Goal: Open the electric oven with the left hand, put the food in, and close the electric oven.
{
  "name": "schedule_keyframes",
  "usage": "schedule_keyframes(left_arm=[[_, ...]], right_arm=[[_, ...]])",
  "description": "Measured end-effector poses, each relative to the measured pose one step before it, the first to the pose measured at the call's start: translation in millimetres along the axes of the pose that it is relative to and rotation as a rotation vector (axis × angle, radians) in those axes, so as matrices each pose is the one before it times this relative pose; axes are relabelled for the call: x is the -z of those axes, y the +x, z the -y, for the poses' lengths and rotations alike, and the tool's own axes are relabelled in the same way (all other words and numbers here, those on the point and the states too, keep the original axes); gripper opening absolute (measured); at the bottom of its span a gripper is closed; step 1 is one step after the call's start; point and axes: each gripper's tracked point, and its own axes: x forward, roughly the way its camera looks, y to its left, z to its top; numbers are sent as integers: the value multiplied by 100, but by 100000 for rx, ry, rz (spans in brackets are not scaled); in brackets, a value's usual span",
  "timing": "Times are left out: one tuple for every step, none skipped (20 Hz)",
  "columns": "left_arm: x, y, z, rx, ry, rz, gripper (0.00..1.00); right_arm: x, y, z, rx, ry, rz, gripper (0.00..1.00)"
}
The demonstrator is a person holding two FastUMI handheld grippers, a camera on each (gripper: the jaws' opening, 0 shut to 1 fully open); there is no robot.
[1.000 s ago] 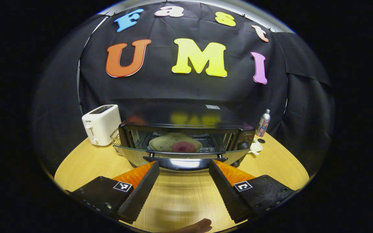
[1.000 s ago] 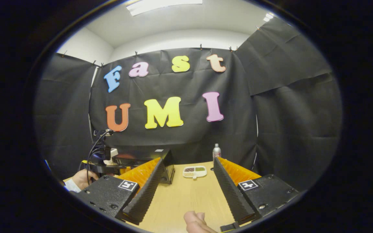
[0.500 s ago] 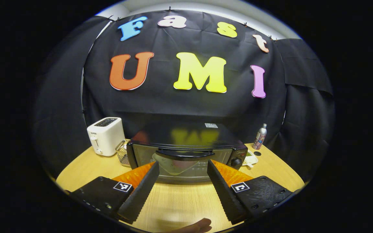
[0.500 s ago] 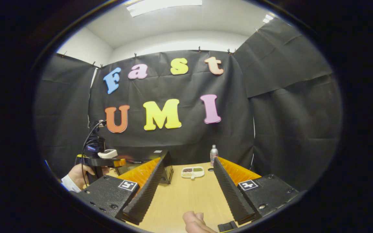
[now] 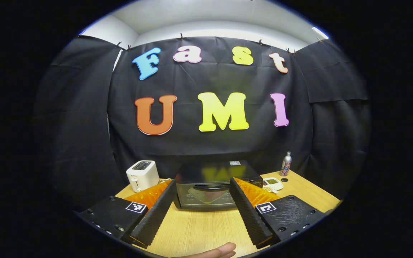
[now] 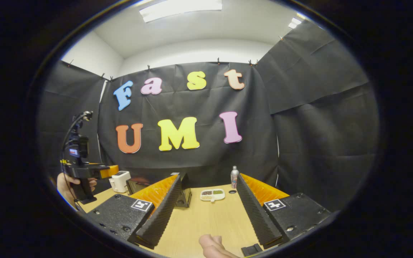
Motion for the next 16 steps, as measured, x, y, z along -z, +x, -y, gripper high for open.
schedule_keyframes(left_arm=[[-898, -1755, 254, 97, 224, 1747, 95], [-914, -1665, 99, 197, 28, 2111, 95], [-862, -1516, 57, -120, 300, 2297, 95], [-702, -1766, 179, -75, 137, 2073, 94], [-256, -1393, 48, -335, -128, 1181, 94], [-291, -1580, -139, -752, -634, 775, 94], [-29, -1361, -154, -738, -750, 514, 95], [25, -1228, 94, 209, -576, 472, 95], [212, -1032, 152, 177, 318, 625, 95], [488, -953, -51, -377, 513, 103, 100], [524, -900, -252, -1211, 368, 377, 95], [422, -734, -269, -1485, -198, 529, 95], [465, -667, -179, -948, -613, 305, 95], [332, -575, -142, -726, -1231, 409, 95], [110, -319, 43, 298, -606, 149, 95], [191, -232, 220, 1412, 277, -263, 95]], right_arm=[[-298, -185, -115, 285, 104, 1043, 96], [-342, -156, -77, 371, 54, 979, 96], [-460, -303, -198, 104, 98, 1082, 95], [-434, -251, -362, -208, 90, 1242, 96], [-426, -328, -305, -448, -181, 1071, 96], [-127, -297, -300, -860, -576, 590, 96], [-173, -308, -252, -255, -340, 288, 95], [7, -111, 56, 64, -178, 115, 95], [-180, -140, -147, 24, 126, 305, 95], [22, 20, -1, 280, 160, 66, 95], [63, 110, -79, 146, 547, -34, 95], [6, 87, -114, 64, 869, 34, 95], [200, 127, -107, -10, 784, -624, 95], [294, 66, -197, -610, 836, -703, 95], [132, 52, -318, -1084, 703, -792, 95], [260, 124, -123, -687, 601, -823, 95]])
